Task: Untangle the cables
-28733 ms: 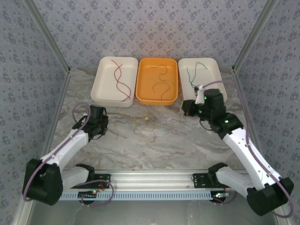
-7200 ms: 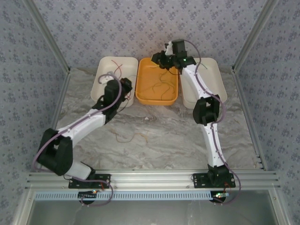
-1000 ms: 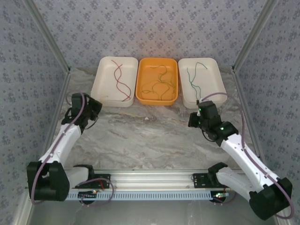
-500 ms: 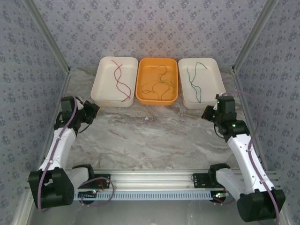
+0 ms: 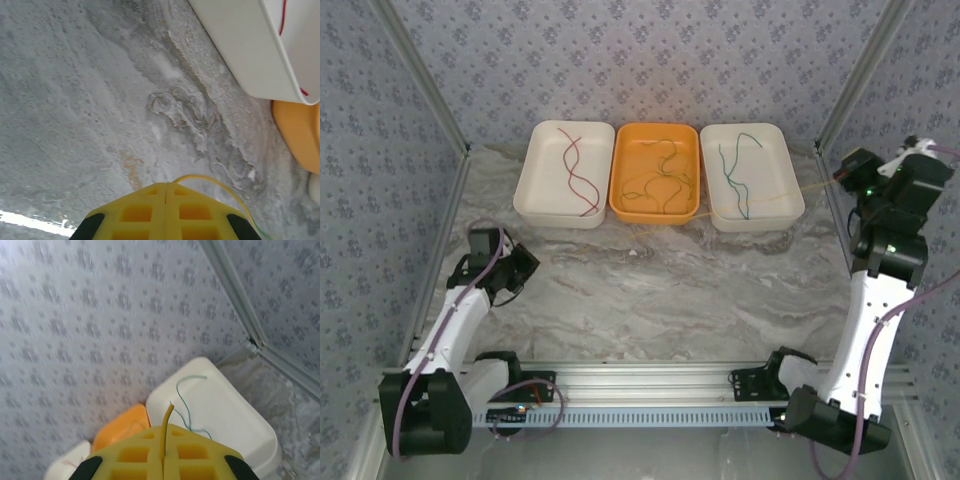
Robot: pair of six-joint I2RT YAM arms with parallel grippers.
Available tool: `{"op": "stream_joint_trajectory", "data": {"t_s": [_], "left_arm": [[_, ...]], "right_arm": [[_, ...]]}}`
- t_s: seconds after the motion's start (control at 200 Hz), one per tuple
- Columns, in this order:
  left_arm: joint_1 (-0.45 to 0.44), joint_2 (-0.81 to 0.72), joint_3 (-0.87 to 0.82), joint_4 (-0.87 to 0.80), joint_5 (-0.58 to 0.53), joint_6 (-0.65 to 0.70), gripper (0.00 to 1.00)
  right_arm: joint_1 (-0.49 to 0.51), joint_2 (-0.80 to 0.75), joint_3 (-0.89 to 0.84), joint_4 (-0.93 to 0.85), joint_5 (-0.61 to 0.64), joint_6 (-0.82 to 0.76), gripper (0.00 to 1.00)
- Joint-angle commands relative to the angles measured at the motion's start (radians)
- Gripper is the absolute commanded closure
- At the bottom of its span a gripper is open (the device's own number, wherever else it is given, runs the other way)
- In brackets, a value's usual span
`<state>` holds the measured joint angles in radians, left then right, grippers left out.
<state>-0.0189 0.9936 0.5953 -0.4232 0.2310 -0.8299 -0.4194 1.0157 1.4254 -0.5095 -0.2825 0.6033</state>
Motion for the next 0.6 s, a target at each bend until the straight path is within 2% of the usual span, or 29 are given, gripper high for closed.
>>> {"op": "stream_joint_trajectory", "data": {"t_s": [0.0,0.095,0.27,0.38,0.475,0.6], "left_arm": [[-0.042,-0.02,-0.016,-0.002,-0.105,0.054,1.0],[-0.118,0.0,-0.017,0.005,-0.157,0.078,1.0],[-0.328,0.03,-0.012,-0.025,-0.351,0.09,1.0],[-0.404,0.046,-0.018,-0.032,-0.405,0.069,1.0],[-0.445,0.028,-0.021,-0.022,-0.419,0.041,1.0],[-0.498,0.002,-0.001,0.01,-0.437,0.014,1.0]], "right_arm": [[-0.047,0.035,0.089,0.061,-0.099,0.124,1.0],[-0.05,0.062,0.148,0.101,-0.103,0.163,1.0],[-0.133,0.119,0.25,0.174,-0.137,0.271,1.0],[-0.156,0.173,0.311,0.237,-0.196,0.347,1.0],[-0.089,0.23,0.388,0.223,-0.271,0.332,1.0],[0.053,0.247,0.478,0.151,-0.276,0.218,1.0]]}}
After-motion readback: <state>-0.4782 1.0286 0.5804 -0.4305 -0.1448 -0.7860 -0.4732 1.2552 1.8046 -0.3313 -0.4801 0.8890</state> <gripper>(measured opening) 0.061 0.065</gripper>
